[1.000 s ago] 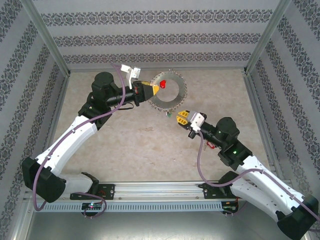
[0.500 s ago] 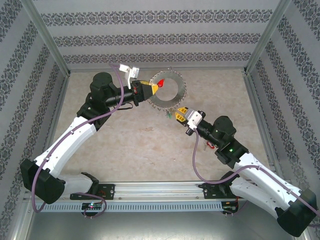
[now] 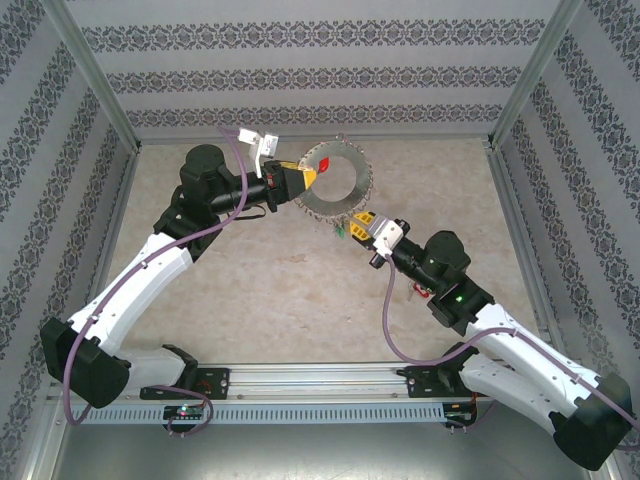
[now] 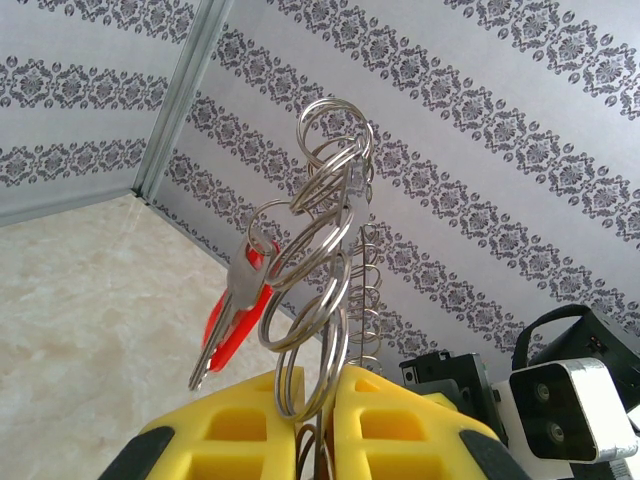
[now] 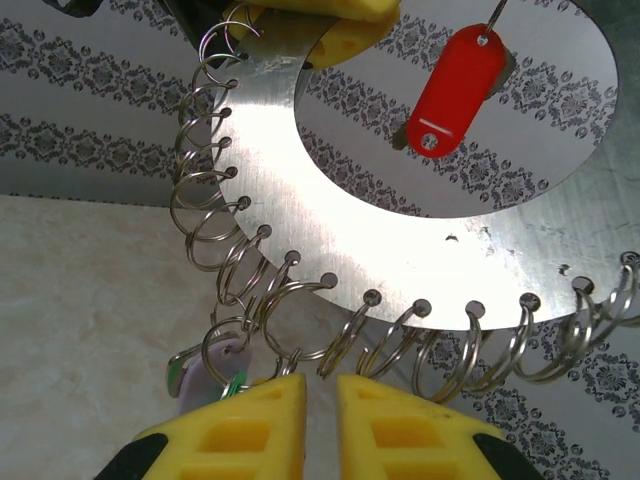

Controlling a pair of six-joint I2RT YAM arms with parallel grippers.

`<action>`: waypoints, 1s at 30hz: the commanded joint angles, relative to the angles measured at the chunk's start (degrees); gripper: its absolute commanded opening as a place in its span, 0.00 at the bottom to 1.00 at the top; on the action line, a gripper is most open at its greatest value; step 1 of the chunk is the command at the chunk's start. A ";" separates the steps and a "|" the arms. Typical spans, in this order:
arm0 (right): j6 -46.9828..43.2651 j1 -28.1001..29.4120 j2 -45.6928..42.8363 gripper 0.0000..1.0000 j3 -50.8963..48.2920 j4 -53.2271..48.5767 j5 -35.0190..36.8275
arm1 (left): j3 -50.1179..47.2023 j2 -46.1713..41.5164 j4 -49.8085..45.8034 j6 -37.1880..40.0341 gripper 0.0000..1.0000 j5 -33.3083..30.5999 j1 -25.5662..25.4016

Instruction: Put the keys on the keyring

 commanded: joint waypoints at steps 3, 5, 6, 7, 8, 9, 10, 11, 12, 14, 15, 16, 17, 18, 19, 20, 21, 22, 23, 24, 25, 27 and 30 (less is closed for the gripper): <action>0.85 0.77 0.13 0.16 0.93 2.51 -0.11 | 0.32 -1.91 2.87 -0.81 0.00 -0.27 0.73; 0.86 0.82 0.35 0.16 0.98 2.62 0.15 | 0.24 -1.93 2.97 -0.99 0.00 -0.27 0.70; 0.85 0.86 0.39 0.16 1.06 2.63 0.25 | 0.23 -2.09 2.88 -1.06 0.00 -0.34 0.71; 0.89 0.86 0.38 0.16 1.07 2.90 0.33 | 0.23 -2.09 2.88 -1.10 0.00 -0.35 0.65; 0.85 0.95 0.48 0.16 1.11 3.15 0.38 | 0.15 -2.13 2.88 -1.17 0.00 -0.36 0.72; 0.95 0.95 0.52 0.16 1.22 3.37 0.49 | 0.07 -2.14 2.88 -1.24 0.00 -0.46 0.70; 1.07 0.97 0.57 0.16 1.33 3.49 0.51 | 0.10 -2.18 2.95 -1.32 0.00 -0.53 0.73; 1.05 1.04 0.66 0.16 1.46 3.56 0.29 | 0.05 -2.22 2.96 -1.34 0.00 -0.54 0.71; 1.03 1.12 0.72 0.16 1.63 3.52 0.10 | 0.04 -2.26 2.99 -1.43 0.00 -0.62 0.65; 1.11 1.18 0.96 0.17 1.76 3.61 0.31 | -0.01 -2.26 3.22 -1.53 0.00 -0.71 0.68; 1.13 1.22 1.01 0.17 1.69 3.69 0.39 | -0.04 -2.19 3.34 -1.67 0.00 -0.80 0.66; 1.15 1.22 1.01 0.17 1.59 3.82 0.44 | -0.11 -2.25 3.32 -1.69 0.00 -0.80 0.69; 1.12 1.29 1.01 0.16 1.64 3.83 0.49 | -0.11 -2.18 3.33 -1.78 0.00 -0.79 0.68; 1.24 1.34 1.01 0.16 1.68 3.75 0.57 | -0.11 -2.15 3.36 -1.78 0.00 -0.79 0.65; 1.31 1.39 1.09 0.17 1.68 3.77 0.74 | -0.17 -2.10 3.54 -1.91 0.00 -0.80 0.67; 1.29 1.45 1.09 0.17 1.62 3.98 1.03 | -0.17 -2.14 3.57 -2.00 0.00 -0.91 0.68; 1.33 1.57 1.08 0.17 1.67 4.08 1.34 | -0.21 -2.17 3.67 -2.12 0.00 -0.95 0.73; 1.29 1.65 1.09 0.17 1.68 4.09 1.53 | -0.25 -2.04 3.93 -2.17 0.00 -0.80 0.69; 1.19 1.70 1.18 0.17 1.83 4.10 1.17 | -0.30 -2.01 4.08 -2.31 0.00 -0.85 0.65; 1.25 1.72 1.25 0.17 1.92 4.14 1.03 | -0.28 -2.05 4.24 -2.44 0.00 -0.80 0.67; 1.22 1.90 1.41 0.17 2.03 4.20 0.93 | -0.38 -1.96 4.28 -2.48 0.00 -0.82 0.66; 0.95 2.09 1.70 0.17 2.38 4.10 0.63 | -0.35 -1.84 4.37 -2.60 0.00 -0.96 0.72; 0.76 2.14 2.21 0.18 2.28 4.93 2.48 | -0.31 -1.83 4.22 -2.57 0.00 -0.81 0.67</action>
